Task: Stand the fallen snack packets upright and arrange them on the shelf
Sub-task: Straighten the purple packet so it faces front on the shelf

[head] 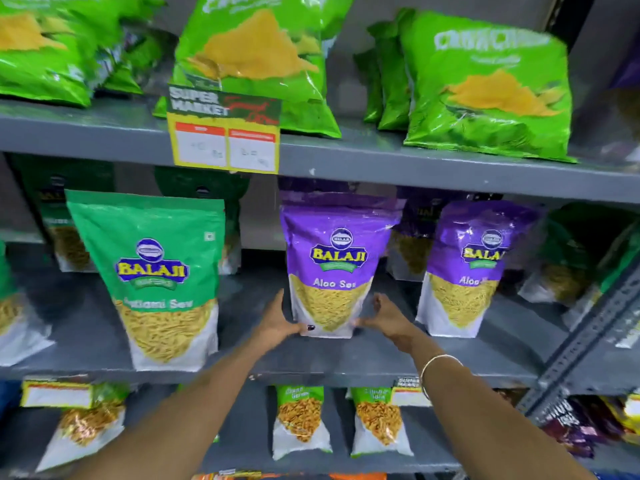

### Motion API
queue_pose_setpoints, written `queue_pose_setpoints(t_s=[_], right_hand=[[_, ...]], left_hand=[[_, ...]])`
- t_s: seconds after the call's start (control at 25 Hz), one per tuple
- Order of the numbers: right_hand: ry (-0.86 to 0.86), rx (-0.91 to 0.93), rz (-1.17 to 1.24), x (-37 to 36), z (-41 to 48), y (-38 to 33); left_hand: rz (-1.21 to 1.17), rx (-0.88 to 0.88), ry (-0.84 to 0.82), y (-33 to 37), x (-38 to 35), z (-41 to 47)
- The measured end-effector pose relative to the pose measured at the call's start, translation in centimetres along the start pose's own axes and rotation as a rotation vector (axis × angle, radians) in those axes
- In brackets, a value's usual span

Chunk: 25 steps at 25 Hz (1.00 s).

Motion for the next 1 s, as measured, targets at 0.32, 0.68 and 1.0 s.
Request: queue_pose_setpoints(t_s=[0.32,0.68,1.0], right_hand=[[-0.153,0.034,0.104,-1.5,0.1,1.1],[-0.116,0.008,-0.006,-0.1,-5.0,0.5],[-0.144,0.006,0.052,-0.1,-5.6,0.7]], left_hand=[[-0.066,0.206,0.133,-2.1,-2.4,1.1],[0.065,0.154,0.136,-1.1,-1.9,-3.5],[0.117,0.135,0.135,0.5,-1.9,-5.1]])
Point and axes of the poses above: each hand's wrist, its own z-axis towards the middle knuckle, its own x-axis out of the back of the hand, y = z × x, the point moved 2 cm from there along z, towards the middle knuckle, and after that the axes turned 9 degrees about y, right-handed, at the moved point
